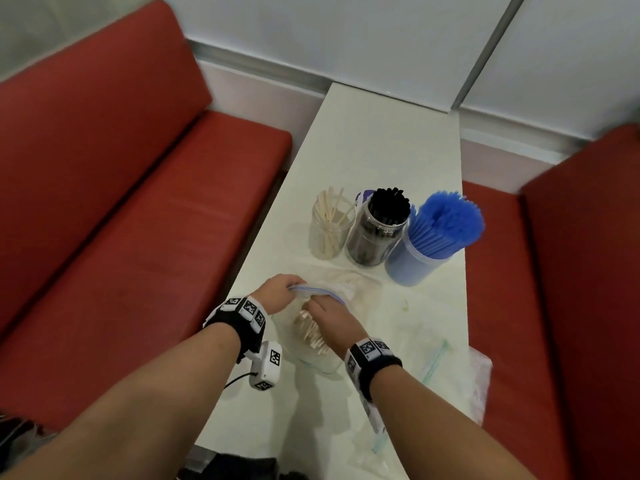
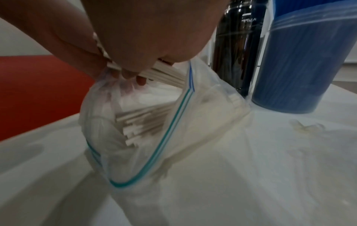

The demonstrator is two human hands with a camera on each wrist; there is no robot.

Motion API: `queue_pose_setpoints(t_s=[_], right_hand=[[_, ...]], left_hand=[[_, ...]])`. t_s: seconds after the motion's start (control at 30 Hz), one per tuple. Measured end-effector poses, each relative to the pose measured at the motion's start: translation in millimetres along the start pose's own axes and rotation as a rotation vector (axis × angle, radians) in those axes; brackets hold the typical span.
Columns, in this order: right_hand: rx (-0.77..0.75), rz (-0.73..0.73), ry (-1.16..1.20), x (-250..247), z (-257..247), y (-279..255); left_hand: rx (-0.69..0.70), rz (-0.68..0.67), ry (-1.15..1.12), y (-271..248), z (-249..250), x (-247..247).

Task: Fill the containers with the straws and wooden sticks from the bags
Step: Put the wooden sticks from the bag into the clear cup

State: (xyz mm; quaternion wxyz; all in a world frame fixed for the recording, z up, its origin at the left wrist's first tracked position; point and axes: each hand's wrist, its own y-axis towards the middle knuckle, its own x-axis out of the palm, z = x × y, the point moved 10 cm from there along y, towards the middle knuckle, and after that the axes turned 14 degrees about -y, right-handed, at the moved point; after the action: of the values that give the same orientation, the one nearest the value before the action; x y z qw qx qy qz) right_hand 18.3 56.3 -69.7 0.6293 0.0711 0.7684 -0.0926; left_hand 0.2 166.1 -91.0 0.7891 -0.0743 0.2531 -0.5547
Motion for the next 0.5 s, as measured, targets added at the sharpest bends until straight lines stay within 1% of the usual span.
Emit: queue_pose_setpoints(t_s=[0.07,0.13,0.2,0.23,0.27,0.33,0.37,0.4,0.43,0.5], right_hand=[[0.050,0.105,0.107,-21,-3,4],[0.140,0.201,0.272,-44,-2,11],[0.344,0.296,0.502,-61,16,14],[0.453,0.316,0.608,-64,25,13],[0.531,0.347,0.687,-70,33,12],[0.594,0.431,0.765,-91,45,10],[0.603,0.476,0.797,-105,51,10],[0.610,0.523,0.832,-119,58,11],[0.616,0.567,0.881,-133,64,11],[0.606,0.654,1.063,-157,77,13]], left_hand=[[-0.031,-0.017,-0.179,3,1,0],[-0.096,-0.018,-0.340,3,-1,-1],[-0.162,-0.045,-0.458,4,0,1],[-0.191,-0.058,-0.516,5,2,4],[-0.214,-0.057,-0.547,6,3,4],[-0.231,-0.027,-0.556,9,4,2],[-0.198,-0.014,-0.562,10,6,1],[-0.129,0.015,-0.567,12,9,-2],[-0.041,0.081,-0.525,12,15,-9],[0.131,0.304,-0.337,8,31,-32]])
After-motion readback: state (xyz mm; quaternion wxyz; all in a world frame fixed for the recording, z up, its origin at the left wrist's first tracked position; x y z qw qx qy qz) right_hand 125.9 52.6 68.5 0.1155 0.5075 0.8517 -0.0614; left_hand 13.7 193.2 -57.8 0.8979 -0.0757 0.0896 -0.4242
